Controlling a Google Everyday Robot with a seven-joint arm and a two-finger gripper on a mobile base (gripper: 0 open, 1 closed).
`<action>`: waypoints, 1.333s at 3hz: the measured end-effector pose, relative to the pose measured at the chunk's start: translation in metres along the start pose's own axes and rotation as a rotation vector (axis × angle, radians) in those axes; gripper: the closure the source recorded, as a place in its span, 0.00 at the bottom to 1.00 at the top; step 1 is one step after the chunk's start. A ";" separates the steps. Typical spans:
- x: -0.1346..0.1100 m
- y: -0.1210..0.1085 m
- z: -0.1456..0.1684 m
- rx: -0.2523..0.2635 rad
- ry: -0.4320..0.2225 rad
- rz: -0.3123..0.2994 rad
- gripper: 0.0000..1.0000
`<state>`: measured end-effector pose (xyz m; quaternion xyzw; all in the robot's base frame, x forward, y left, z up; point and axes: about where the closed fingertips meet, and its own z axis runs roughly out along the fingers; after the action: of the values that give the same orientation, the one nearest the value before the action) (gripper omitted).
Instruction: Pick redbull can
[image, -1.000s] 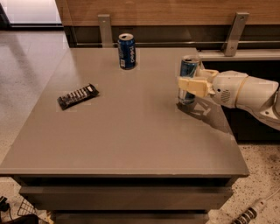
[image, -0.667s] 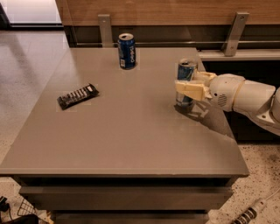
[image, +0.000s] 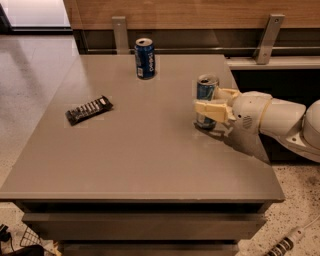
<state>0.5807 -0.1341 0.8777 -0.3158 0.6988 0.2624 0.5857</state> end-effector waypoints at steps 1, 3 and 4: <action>-0.001 0.001 0.001 -0.003 -0.001 0.000 0.83; -0.002 0.004 0.005 -0.010 -0.001 -0.002 0.36; -0.003 0.006 0.007 -0.014 -0.001 -0.003 0.13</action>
Offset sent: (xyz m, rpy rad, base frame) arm 0.0002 0.0016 0.0007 0.0008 -0.0002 0.0022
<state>0.5809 -0.1251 0.8793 -0.3208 0.6961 0.2667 0.5843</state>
